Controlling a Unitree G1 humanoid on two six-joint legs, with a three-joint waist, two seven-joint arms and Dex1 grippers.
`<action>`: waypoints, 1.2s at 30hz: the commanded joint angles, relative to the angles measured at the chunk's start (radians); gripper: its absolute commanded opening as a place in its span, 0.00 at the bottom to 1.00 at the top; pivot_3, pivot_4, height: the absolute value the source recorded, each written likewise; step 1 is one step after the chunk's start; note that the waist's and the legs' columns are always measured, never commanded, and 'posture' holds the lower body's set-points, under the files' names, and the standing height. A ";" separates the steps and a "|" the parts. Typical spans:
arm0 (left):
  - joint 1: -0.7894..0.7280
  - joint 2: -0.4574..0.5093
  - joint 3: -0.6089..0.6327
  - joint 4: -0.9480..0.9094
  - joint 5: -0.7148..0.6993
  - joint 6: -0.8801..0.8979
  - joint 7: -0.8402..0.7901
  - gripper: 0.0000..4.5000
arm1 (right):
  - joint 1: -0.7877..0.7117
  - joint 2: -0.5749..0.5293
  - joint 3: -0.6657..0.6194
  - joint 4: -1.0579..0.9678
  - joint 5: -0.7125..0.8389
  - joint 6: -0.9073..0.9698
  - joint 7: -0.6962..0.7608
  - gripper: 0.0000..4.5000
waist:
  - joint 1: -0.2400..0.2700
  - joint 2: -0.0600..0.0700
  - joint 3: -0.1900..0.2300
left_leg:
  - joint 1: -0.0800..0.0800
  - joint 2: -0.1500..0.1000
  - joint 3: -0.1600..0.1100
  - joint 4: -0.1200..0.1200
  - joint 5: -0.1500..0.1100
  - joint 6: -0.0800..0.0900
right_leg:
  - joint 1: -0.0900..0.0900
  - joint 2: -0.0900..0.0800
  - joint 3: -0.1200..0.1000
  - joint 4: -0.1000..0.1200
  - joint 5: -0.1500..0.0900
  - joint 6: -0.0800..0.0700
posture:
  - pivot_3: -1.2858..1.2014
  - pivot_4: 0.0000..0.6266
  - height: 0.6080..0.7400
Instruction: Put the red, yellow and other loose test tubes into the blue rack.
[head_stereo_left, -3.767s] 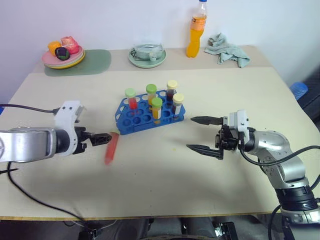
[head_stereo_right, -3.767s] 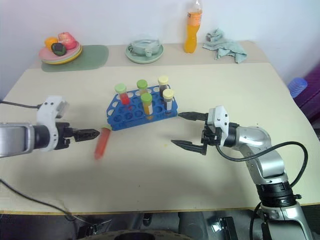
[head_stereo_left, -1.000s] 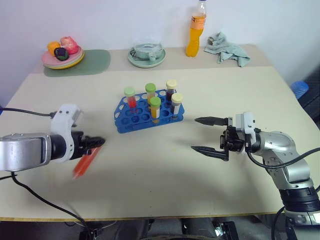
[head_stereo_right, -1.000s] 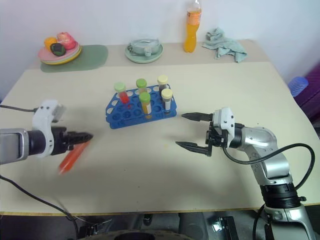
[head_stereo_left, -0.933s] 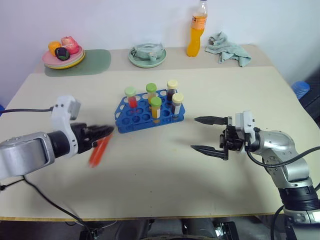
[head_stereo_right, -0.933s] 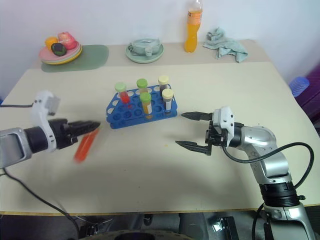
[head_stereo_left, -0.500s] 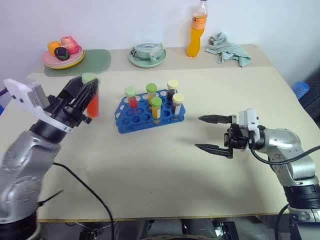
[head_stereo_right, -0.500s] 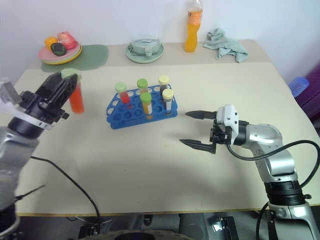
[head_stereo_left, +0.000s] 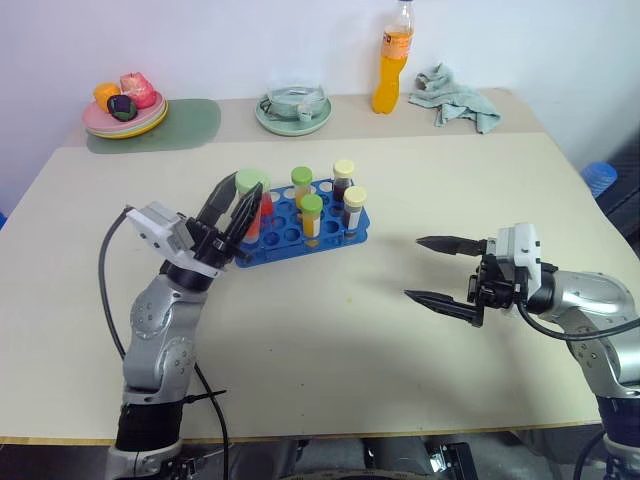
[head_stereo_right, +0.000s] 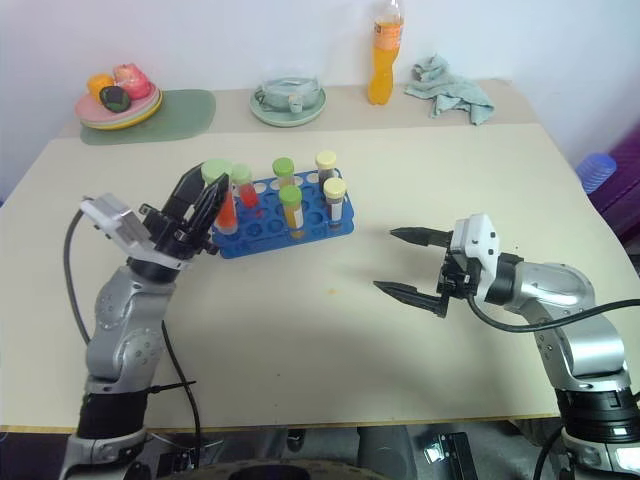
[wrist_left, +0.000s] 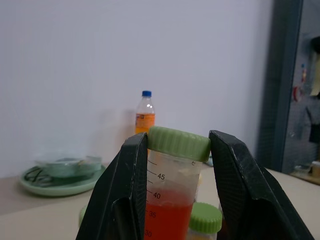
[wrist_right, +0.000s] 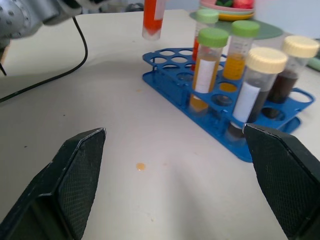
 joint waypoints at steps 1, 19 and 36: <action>-0.027 -0.019 0.013 0.059 -0.006 -0.084 -0.068 0.34 | 0.011 -0.012 -0.040 -0.056 0.030 0.010 -0.016 1.00 | -0.001 0.000 0.000 | 0.000 0.000 0.000 0.000 0.000 0.000 | 0.000 0.000 0.000 0.000 0.000 0.000 | 0.52 0.24 1.00; -0.133 -0.126 0.010 0.435 0.061 -0.301 -0.186 0.34 | 0.096 -0.033 -0.098 -0.122 0.053 0.051 -0.047 1.00 | 0.000 0.000 0.000 | 0.000 0.000 -0.001 0.003 0.001 0.003 | 0.002 0.000 -0.002 0.000 0.002 0.004 | 0.52 0.24 1.00; -0.164 -0.124 0.012 0.505 0.020 -0.265 -0.241 0.43 | 0.104 -0.019 -0.089 -0.124 0.042 0.034 -0.064 1.00 | 0.000 0.000 0.000 | 0.000 0.000 -0.002 0.005 0.001 0.003 | 0.002 0.001 -0.002 0.001 0.003 0.005 | 0.52 0.24 1.00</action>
